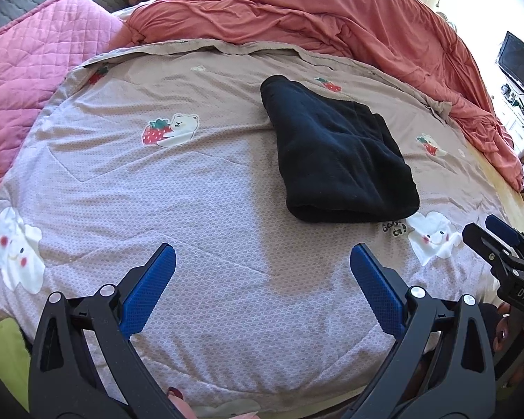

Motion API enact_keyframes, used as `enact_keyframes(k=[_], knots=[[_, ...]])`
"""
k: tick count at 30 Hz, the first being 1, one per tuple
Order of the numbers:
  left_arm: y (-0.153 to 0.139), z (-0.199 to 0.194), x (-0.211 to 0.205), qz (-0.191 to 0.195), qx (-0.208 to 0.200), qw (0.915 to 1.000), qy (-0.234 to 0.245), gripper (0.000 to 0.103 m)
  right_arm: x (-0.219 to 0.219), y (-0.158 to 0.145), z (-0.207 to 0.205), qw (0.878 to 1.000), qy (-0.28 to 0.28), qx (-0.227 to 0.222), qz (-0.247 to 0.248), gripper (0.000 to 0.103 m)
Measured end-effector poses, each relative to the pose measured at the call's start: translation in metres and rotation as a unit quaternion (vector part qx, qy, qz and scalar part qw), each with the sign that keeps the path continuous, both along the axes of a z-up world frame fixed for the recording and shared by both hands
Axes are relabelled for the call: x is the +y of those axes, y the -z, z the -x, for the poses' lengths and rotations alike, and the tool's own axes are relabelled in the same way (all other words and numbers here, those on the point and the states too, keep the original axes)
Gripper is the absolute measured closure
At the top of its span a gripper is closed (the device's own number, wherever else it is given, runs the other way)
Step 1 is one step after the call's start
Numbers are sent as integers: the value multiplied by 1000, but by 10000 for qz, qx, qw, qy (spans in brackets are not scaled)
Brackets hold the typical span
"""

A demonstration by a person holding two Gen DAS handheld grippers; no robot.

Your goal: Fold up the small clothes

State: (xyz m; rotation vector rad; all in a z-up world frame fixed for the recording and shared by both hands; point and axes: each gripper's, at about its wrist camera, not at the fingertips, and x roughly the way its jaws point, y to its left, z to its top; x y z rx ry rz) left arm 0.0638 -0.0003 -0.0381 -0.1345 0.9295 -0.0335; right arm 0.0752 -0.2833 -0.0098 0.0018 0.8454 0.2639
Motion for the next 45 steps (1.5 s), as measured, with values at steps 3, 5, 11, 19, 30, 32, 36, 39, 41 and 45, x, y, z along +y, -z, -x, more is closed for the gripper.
enact_keyframes(k=[3, 5, 11, 19, 30, 32, 36, 39, 41, 45], knots=[[0, 0, 0, -2, -7, 10000, 11, 9, 0, 1, 0, 10000, -22, 30, -18, 4], [0, -1, 0, -4, 2, 10000, 7, 9, 1, 1, 0, 10000, -30, 42, -8, 4], [-1, 0, 1, -51, -48, 9999, -80, 9, 3, 2, 0, 10000, -41, 47, 10, 4], [-1, 1, -1, -139, -39, 9999, -80, 9, 2, 2, 0, 10000, -53, 47, 11, 4], [-2, 1, 0, -123, -56, 9999, -99, 9, 2, 2, 0, 10000, -40, 47, 17, 4], [-2, 0, 1, -131, -59, 9998, -98, 9, 2, 3, 0, 10000, -47, 47, 16, 4], [-2, -1, 1, -189, -34, 9998, -112, 9, 2, 3, 0, 10000, -36, 47, 18, 4], [-3, -1, 0, -174, -30, 9998, -106, 9, 0, 3, 0, 10000, -21, 29, 31, 4], [-3, -1, 0, -177, -33, 9998, -103, 9, -1, 2, 0, 10000, -6, 11, 46, 4], [-3, -1, 1, -171, -36, 9998, -90, 9, -2, 2, -1, 10000, -3, 13, 57, 4]])
